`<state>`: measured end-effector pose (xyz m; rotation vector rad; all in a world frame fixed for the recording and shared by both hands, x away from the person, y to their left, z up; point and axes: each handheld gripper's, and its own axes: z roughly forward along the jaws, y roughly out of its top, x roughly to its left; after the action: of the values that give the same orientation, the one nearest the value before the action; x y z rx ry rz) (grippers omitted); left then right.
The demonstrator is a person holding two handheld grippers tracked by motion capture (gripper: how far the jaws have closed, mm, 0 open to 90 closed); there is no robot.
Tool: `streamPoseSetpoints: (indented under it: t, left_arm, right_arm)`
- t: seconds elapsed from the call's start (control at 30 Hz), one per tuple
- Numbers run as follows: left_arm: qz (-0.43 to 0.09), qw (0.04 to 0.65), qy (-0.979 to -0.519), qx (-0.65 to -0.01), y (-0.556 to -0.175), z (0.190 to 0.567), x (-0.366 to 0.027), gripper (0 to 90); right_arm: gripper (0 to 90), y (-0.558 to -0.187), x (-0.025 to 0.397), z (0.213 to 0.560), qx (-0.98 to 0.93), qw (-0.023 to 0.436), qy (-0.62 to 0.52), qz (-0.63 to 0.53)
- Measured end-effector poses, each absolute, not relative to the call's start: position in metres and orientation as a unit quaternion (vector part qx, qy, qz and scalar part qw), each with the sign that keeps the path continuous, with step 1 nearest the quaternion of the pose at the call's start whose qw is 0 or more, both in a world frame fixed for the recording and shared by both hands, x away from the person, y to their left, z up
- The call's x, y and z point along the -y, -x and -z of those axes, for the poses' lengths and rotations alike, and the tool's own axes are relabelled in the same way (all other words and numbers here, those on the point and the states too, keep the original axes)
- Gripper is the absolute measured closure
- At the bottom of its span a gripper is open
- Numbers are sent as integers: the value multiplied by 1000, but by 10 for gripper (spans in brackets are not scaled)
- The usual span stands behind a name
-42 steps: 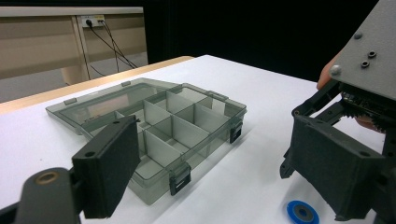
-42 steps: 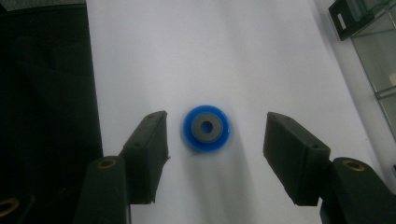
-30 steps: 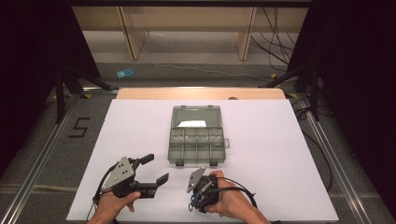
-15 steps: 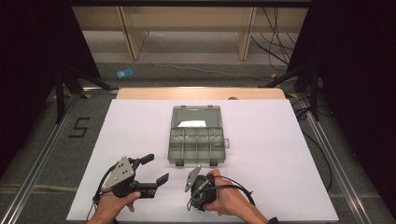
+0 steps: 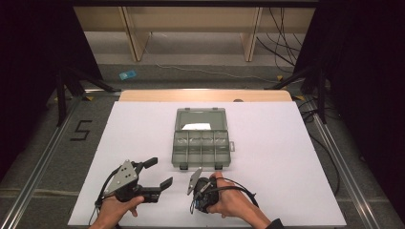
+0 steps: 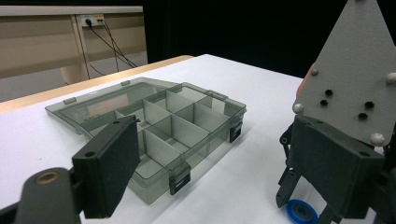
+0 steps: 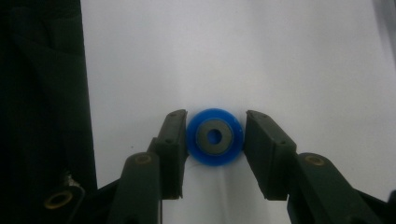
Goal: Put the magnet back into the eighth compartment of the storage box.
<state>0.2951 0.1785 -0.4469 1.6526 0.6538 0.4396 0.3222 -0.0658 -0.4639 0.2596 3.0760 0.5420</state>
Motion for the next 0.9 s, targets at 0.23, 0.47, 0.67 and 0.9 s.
streamPoseSetpoints:
  t: [0.23,0.47,0.67,0.9]
  left_arm:
    - [-191,609,-716,-283,-295,447,-178,161]
    - [-190,611,-714,-283,-295,446,-179,162]
    - [-190,611,-715,-283,-295,446,-178,162]
    - [-191,607,-718,-281,-295,447,-179,161]
  right_arm:
    - [624,-319,61,463,-984,13,-77,-163]
    - [627,-321,63,461,-982,17,-80,-169]
    - [627,-323,67,453,-980,25,-85,-178]
    - [627,-327,73,447,-977,34,-88,-189]
